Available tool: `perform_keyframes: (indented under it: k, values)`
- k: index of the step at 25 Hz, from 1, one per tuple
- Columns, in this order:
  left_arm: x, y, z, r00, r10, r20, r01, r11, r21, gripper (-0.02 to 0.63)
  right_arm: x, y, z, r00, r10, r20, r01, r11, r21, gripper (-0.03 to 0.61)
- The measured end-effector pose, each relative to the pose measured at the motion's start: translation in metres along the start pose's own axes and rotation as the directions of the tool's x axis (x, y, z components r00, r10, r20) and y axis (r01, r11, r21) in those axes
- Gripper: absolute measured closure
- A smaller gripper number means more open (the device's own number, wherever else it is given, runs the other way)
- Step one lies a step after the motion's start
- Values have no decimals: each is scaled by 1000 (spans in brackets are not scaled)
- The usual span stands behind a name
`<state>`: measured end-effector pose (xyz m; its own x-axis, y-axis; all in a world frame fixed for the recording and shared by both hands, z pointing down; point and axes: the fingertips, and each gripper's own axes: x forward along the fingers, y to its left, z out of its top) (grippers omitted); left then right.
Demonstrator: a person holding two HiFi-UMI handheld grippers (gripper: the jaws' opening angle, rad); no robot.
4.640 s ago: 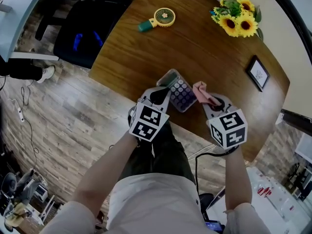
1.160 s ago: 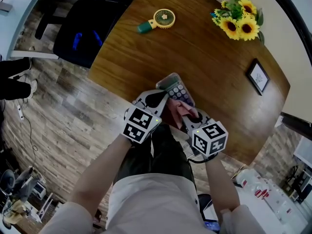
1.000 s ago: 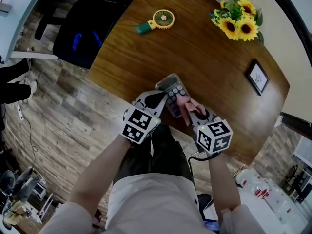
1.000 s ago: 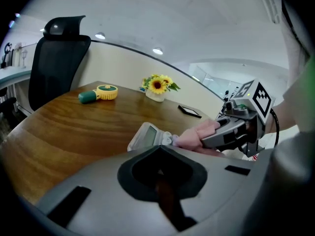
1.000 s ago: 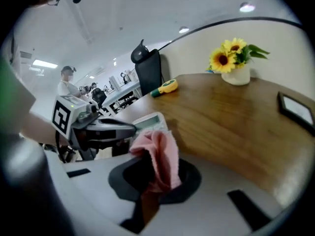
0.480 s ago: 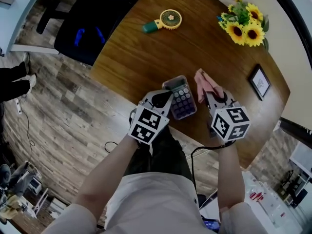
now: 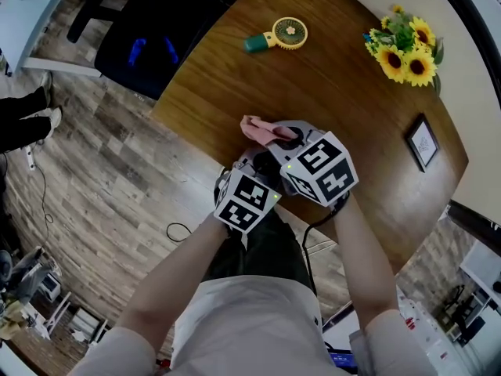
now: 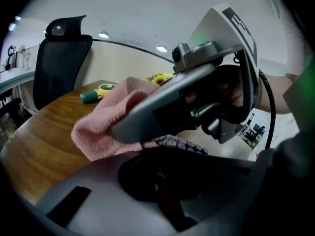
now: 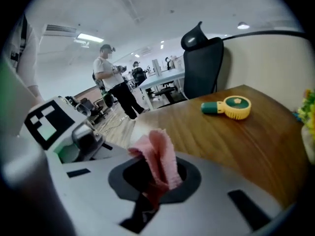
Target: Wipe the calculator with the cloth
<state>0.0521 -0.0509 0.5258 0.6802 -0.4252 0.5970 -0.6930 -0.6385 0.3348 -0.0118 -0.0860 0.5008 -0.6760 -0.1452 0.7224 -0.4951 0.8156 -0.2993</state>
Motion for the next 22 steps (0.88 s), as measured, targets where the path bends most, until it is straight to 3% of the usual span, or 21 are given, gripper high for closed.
perform_keyframes:
  k: [4,8,14,18,22]
  values:
    - [-1,0,1,1000,7,10,-7,1000,-6,612,2,-14,-16,998,-33,-48,33,999,5,554]
    - [-3,1,0,1000,10,-1,-10,1000,0,612,-17,-44,-21,990,-140,-29,140,990,9,554]
    - [-2,2,0,1000,12,-8,-12,1000,20,612,-52,-82,-47,973,-230,7,226,963,149,554]
    - [-1,2,1,1000,16,-20,-16,999,33,612,-69,-86,-80,962,-266,-65,273,947,171,554]
    - [0,2,0,999,17,-32,-16,999,32,612,-81,-59,-119,959,-256,-124,275,947,166,554]
